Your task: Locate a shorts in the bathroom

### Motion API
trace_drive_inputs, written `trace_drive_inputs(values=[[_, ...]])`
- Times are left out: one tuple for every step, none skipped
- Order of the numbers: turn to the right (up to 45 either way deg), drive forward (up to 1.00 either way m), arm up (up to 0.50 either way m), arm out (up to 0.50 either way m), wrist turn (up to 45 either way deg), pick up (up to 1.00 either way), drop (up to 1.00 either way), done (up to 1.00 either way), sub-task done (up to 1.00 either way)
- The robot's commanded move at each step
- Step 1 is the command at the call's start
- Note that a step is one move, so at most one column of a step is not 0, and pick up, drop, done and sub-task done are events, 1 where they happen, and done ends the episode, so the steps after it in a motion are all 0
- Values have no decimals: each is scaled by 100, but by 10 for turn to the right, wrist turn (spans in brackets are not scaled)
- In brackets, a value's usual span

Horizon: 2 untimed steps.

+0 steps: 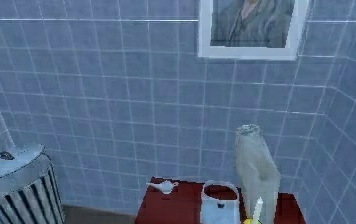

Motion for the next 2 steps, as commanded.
trace_drive_inputs(values=[[300,0,0,0,0,0,0,0,0],[0,0,0,0,0,0,0,100,0]])
